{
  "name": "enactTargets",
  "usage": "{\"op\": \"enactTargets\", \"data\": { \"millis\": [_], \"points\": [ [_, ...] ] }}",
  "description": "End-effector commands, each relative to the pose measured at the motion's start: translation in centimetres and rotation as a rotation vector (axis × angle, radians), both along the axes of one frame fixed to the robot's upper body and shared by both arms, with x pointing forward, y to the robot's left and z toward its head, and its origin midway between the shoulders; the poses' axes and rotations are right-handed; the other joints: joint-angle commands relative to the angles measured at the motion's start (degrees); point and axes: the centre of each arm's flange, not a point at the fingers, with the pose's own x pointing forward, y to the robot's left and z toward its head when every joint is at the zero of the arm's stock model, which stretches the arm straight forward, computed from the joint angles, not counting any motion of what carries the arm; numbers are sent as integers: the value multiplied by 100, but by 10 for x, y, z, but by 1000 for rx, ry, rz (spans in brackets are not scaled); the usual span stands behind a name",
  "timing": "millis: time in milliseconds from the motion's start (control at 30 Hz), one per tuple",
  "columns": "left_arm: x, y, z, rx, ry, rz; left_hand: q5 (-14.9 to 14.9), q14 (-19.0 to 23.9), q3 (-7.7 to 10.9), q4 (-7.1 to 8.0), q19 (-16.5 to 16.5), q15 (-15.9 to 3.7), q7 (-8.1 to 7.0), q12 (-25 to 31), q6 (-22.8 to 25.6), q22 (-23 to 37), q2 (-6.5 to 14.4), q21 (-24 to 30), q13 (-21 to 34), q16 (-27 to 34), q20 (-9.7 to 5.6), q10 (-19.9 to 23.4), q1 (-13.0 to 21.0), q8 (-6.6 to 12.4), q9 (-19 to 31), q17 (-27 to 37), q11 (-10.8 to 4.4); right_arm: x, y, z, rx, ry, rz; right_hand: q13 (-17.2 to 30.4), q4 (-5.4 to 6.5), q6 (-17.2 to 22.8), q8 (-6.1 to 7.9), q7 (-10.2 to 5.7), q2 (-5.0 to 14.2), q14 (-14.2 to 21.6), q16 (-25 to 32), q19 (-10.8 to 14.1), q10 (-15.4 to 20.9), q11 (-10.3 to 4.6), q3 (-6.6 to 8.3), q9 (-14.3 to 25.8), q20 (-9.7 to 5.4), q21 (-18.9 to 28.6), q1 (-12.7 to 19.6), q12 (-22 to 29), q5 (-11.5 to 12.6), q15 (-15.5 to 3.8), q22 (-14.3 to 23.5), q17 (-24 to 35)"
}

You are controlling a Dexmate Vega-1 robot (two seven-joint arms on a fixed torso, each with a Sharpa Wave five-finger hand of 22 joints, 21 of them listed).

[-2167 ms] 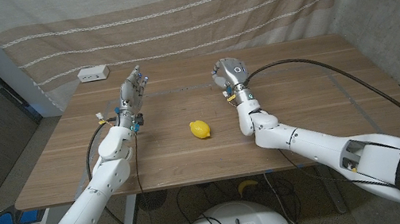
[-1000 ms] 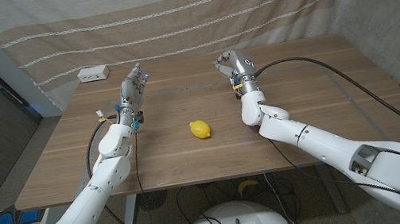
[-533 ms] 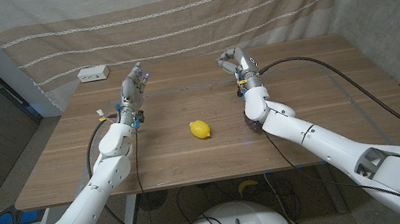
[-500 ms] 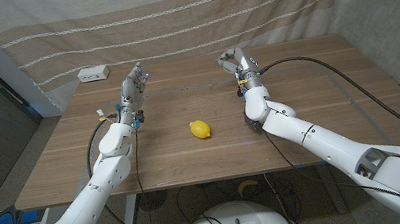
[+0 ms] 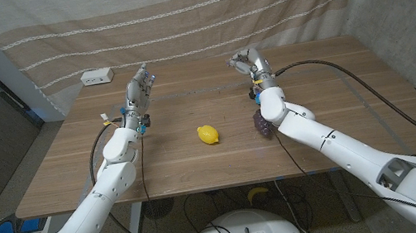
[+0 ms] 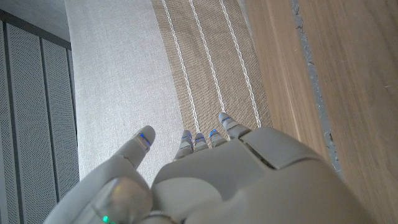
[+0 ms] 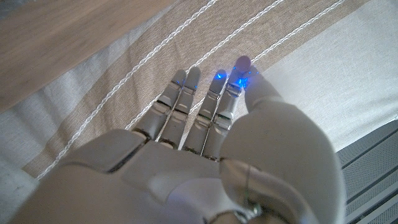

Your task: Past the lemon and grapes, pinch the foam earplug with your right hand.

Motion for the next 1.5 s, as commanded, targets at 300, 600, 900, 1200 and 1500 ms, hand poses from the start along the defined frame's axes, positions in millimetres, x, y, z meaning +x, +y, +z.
{"op": "enactTargets", "data": {
  "millis": [300,600,900,1200,1500],
  "points": [
    [-3,0,0,-3,-3,1,-5,-64,-6,-40,-11,-214,-1,-15,-43,12,468,4,10,-15,-58,-48,83,-17,35,8,-23,1,-16,5,152,143,260,13,47,-37,182,93,-11,-20,-11,0,82,-76,1,269,82,33,-52,-49,55,-884,34,70],
    [-4,0,0,4,-6,-2,-5,-63,-9,-42,-11,-211,-6,-15,-44,12,468,5,10,-14,-57,-49,84,-17,35,8,-17,3,-20,6,197,180,332,-2,45,-54,198,142,-5,-29,-7,-7,53,-82,-6,296,95,38,-60,-93,73,-876,37,97],
    [-5,0,3,6,-12,-3,-6,-63,-13,-44,-9,-211,-1,-11,-45,12,468,5,10,-14,-57,-42,87,-17,35,8,-15,3,-27,7,229,209,411,-66,43,-78,212,170,-9,-133,-60,-27,-95,-64,-8,320,112,42,-82,-233,100,-861,41,109],
    [-4,-1,4,6,-12,-6,-6,-63,-16,-47,-9,-211,-3,-11,-44,12,468,6,10,-14,-54,-43,89,-16,35,8,-18,5,-31,8,258,249,518,-122,32,-32,224,218,-22,-230,-117,-37,-241,-39,1,300,118,46,-87,-366,121,-865,43,102],
    [-6,-1,5,6,-13,-3,-7,-62,-20,-50,-2,-214,-2,-10,-43,12,466,8,10,-13,-55,-40,90,-15,35,8,-17,5,-36,12,288,266,597,-168,33,-36,248,228,-48,-297,-192,-42,-304,-30,21,335,137,53,-115,-464,139,-835,43,60]
  ]
}}
